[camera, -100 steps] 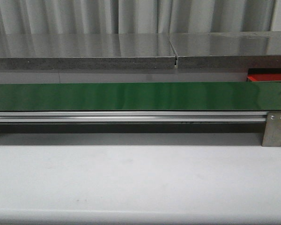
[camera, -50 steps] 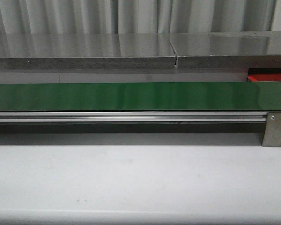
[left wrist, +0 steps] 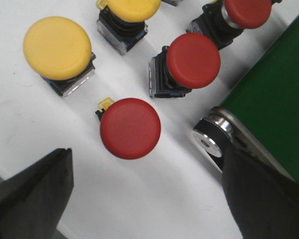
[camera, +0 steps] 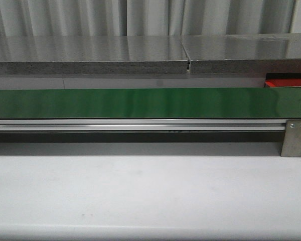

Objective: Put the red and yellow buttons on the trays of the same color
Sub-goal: 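Lower the left gripper onto a red button in the cluster and grasp it, then carry the red button onto the green belt and open the left gripper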

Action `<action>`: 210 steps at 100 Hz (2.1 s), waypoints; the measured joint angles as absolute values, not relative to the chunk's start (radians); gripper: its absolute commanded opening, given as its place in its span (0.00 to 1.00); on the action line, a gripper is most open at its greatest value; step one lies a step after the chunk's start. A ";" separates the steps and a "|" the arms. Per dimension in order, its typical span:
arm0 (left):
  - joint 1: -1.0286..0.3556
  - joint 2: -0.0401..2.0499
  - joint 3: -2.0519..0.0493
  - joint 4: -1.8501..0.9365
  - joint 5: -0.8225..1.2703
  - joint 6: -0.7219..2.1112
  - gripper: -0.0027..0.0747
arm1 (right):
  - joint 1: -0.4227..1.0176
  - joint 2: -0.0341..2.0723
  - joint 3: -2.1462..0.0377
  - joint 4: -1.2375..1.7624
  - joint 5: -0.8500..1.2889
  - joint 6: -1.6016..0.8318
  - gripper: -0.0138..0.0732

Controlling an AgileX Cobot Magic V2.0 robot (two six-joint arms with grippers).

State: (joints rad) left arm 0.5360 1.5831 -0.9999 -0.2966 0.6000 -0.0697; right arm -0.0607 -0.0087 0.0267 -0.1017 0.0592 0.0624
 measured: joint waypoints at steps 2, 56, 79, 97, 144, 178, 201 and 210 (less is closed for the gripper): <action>0.536 1.593 -1.004 -0.299 0.600 -0.070 0.81 | -0.061 -0.009 0.027 -0.102 0.059 0.062 0.02; 0.536 1.745 -1.021 -0.321 0.568 -0.070 0.81 | -0.061 -0.011 0.027 -0.102 0.059 0.062 0.02; 0.536 1.754 -1.021 -0.325 0.565 -0.070 0.74 | -0.061 -0.011 0.027 -0.102 0.059 0.062 0.02; 0.536 1.754 -1.021 -0.326 0.555 -0.070 0.53 | -0.061 -0.011 0.027 -0.102 0.059 0.062 0.02; 0.536 1.754 -1.021 -0.328 0.542 -0.070 0.08 | -0.061 -0.011 0.027 -0.102 0.059 0.062 0.02; 0.537 1.737 -1.021 -0.328 0.604 -0.063 0.02 | -0.061 -0.011 0.027 -0.102 0.059 0.062 0.02; 0.537 1.641 -1.021 -0.328 0.653 -0.059 0.02 | -0.061 -0.011 0.027 -0.102 0.059 0.062 0.02; 0.537 1.593 -1.021 -0.328 0.671 -0.050 0.02 | -0.061 -0.011 0.027 -0.102 0.059 0.062 0.02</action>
